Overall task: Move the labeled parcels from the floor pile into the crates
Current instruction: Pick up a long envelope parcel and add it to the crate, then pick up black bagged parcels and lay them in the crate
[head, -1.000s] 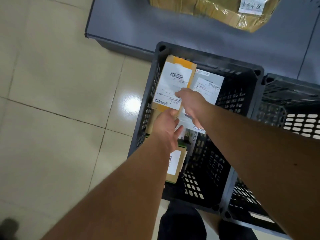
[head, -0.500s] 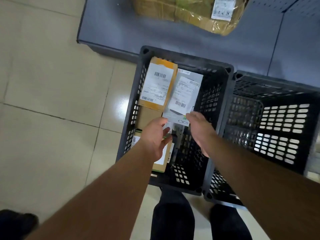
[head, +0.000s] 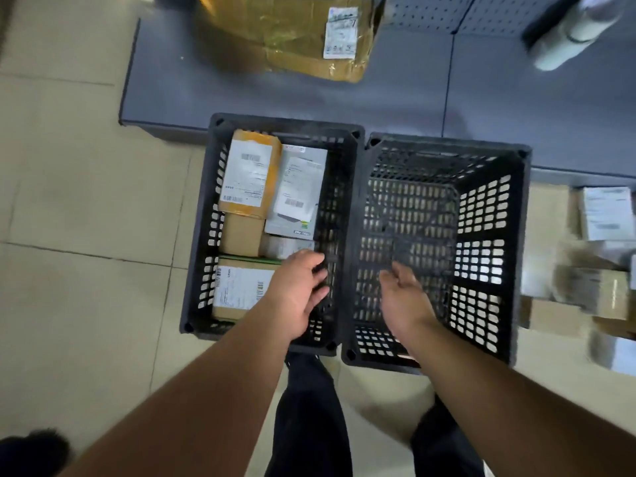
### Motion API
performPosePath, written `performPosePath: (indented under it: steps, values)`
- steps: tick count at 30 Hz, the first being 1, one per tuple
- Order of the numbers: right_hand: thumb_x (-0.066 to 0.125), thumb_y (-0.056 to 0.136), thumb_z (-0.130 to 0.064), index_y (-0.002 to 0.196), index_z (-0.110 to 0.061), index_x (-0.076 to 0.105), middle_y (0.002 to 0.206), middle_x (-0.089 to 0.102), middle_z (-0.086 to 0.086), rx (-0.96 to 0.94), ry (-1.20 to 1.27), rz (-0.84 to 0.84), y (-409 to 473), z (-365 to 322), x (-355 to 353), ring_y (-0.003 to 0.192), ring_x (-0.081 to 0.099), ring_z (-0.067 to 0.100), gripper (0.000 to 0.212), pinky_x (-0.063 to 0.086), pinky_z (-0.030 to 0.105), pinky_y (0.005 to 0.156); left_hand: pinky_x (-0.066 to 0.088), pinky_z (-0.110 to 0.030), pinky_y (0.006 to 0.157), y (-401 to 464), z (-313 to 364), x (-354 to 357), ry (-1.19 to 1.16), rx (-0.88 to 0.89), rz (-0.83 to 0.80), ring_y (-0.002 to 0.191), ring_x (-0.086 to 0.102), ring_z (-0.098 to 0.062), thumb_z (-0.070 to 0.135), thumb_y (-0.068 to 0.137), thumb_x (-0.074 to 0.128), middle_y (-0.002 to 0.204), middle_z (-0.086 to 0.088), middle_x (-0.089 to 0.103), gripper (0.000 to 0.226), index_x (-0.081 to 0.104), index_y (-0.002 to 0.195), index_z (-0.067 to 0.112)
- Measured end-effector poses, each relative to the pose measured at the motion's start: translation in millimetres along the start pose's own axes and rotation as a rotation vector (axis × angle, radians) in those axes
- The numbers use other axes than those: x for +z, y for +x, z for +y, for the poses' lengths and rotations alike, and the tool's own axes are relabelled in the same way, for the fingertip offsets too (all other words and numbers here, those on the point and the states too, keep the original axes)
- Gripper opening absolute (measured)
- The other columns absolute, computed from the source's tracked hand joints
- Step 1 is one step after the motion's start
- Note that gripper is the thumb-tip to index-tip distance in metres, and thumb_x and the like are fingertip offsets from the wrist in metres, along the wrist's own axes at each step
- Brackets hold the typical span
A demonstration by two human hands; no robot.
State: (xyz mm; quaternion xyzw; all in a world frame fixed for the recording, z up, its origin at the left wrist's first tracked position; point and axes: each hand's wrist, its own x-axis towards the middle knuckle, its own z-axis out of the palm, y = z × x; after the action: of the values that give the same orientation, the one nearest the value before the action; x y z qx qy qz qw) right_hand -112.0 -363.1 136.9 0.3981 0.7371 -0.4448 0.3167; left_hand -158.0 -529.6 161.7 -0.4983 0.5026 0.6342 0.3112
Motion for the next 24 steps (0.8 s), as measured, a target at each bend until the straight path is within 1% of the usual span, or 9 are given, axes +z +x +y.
performPosePath:
  steps: [3,7,8,10,12,14,17,21,24]
  values:
    - [0.038,0.104,-0.045,0.154,-0.038,0.031,0.152,0.048,0.000,-0.003,0.019,-0.019,-7,23,-48,0.075,0.056,0.007,0.050,0.041,0.024,0.061,0.059,-0.034,0.087,-20,-32,38,-0.001,0.035,-0.003,0.111,0.068,-0.014,0.020,0.096,0.065,0.115,0.004,0.071,0.026,0.064,0.122,0.025]
    - [0.041,0.104,-0.041,0.153,-0.036,0.033,0.140,0.057,0.001,0.020,0.051,-0.050,-16,65,-118,0.053,0.049,-0.002,0.050,0.038,0.018,0.044,0.056,-0.037,0.093,-51,-78,94,-0.036,0.041,0.003,0.112,0.067,-0.019,0.017,0.099,0.063,0.116,0.001,0.070,0.023,0.062,0.121,0.023]
    - [0.041,0.103,-0.043,0.152,-0.036,0.035,0.137,0.058,0.000,0.016,0.029,-0.044,-19,75,-136,0.059,0.051,-0.001,0.050,0.041,0.019,0.049,0.056,-0.038,0.095,-60,-89,107,-0.034,0.037,0.003,0.112,0.067,-0.020,0.016,0.099,0.062,0.116,0.000,0.069,0.023,0.062,0.121,0.023]
    - [0.041,0.103,-0.045,0.151,-0.035,0.036,0.146,0.053,0.001,-0.006,0.045,-0.034,-26,99,-169,0.092,0.062,0.014,0.050,0.050,0.029,0.079,0.054,-0.039,0.096,-75,-112,131,-0.020,0.027,-0.001,0.112,0.066,-0.020,0.015,0.100,0.061,0.115,-0.001,0.068,0.020,0.062,0.117,0.023]
    - [0.042,0.103,-0.043,0.151,-0.032,0.037,0.152,0.047,0.003,-0.024,0.041,-0.030,-31,123,-200,0.123,0.055,0.026,0.050,0.045,0.039,0.104,0.055,-0.038,0.095,-87,-133,151,-0.008,0.023,-0.003,0.112,0.067,-0.020,0.015,0.100,0.062,0.113,0.000,0.068,0.023,0.062,0.121,0.022]
    - [0.040,0.104,-0.044,0.151,-0.032,0.036,0.153,0.044,0.004,-0.034,-0.011,-0.001,-33,144,-228,0.125,0.052,0.027,0.049,0.040,0.032,0.098,0.055,-0.038,0.093,-98,-149,170,-0.002,0.020,-0.017,0.111,0.067,-0.020,0.014,0.099,0.062,0.115,-0.001,0.069,0.030,0.061,0.129,0.020]
    - [0.037,0.105,-0.042,0.155,-0.035,0.030,0.162,0.032,0.000,0.027,-0.060,0.051,-35,173,-259,0.138,0.044,0.029,0.051,0.037,0.032,0.093,0.056,-0.038,0.093,-111,-169,194,0.024,-0.001,-0.043,0.111,0.068,-0.019,0.012,0.100,0.061,0.121,-0.003,0.069,0.036,0.059,0.134,0.019]
    - [0.032,0.107,-0.036,0.154,-0.030,0.032,0.163,0.028,0.000,0.077,-0.106,0.086,-38,202,-281,0.144,0.036,0.029,0.048,0.037,0.044,0.113,0.055,-0.037,0.095,-118,-190,225,0.086,-0.017,-0.125,0.112,0.067,-0.017,0.011,0.100,0.060,0.121,0.000,0.067,0.036,0.057,0.136,0.019]
    - [0.028,0.108,-0.029,0.154,-0.024,0.034,0.164,0.025,0.001,0.093,-0.191,0.063,-39,223,-289,0.147,0.029,0.028,0.046,0.033,0.048,0.118,0.054,-0.038,0.098,-117,-204,238,0.150,-0.029,-0.165,0.116,0.065,-0.018,0.012,0.101,0.059,0.120,0.000,0.066,0.032,0.058,0.133,0.018]
